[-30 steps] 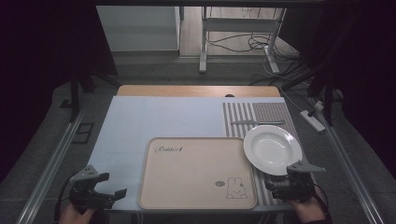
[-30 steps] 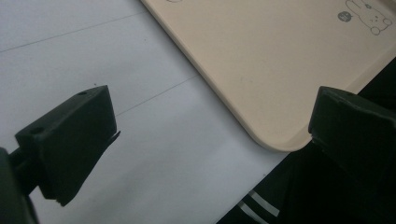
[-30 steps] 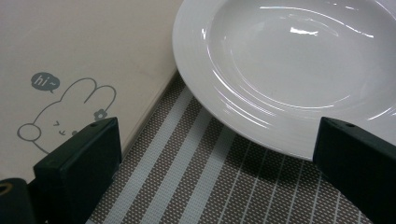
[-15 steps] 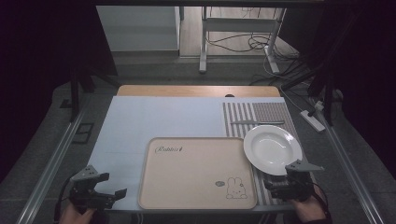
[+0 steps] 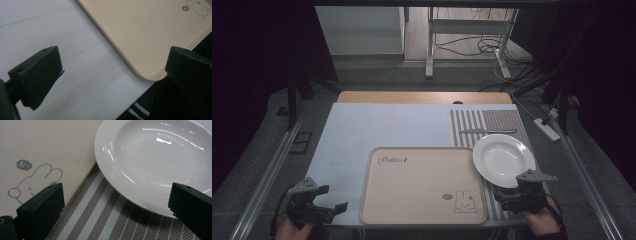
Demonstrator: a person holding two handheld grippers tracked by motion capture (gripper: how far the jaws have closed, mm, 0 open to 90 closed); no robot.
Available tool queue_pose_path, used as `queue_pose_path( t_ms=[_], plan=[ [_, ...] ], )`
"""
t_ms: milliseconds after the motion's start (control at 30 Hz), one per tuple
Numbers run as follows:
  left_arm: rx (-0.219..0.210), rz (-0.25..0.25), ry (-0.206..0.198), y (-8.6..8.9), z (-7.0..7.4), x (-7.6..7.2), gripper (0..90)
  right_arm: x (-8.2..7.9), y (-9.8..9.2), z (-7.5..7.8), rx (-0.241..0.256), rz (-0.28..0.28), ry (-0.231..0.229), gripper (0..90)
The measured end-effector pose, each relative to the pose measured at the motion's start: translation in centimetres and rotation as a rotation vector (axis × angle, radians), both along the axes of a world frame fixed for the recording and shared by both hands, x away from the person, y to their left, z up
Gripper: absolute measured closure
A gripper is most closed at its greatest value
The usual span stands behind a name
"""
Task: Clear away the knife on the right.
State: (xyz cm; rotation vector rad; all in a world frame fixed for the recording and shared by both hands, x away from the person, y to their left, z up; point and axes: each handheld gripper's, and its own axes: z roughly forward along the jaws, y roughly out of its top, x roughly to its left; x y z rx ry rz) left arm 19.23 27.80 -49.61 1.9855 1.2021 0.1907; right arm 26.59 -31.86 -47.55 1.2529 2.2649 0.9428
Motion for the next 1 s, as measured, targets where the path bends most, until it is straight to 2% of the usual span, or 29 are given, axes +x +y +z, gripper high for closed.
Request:
queue_pose_path(
  t_ms=[300, 433, 800, 1000],
  plan=[
    [-0.002, 0.001, 0.003, 0.0, 0.0, 0.0, 1.0, 1.1, 0.2, 0.4, 0.005, 0.012, -0.047, 1.2],
    [-0.002, 0.001, 0.003, 0.0, 0.0, 0.0, 1.0, 1.4, 0.3, 0.3, 0.005, 0.006, -0.055, 1.2],
    [-0.001, 0.002, 0.005, 0.0, 0.0, 0.0, 1.0, 2.3, 0.6, 0.4, 0.009, -0.005, -0.048, 0.0],
    [0.001, 0.001, 0.005, 0.0, 0.0, 0.0, 1.0, 3.3, 1.0, 0.5, 0.017, -0.001, -0.021, 0.0]
  ],
)
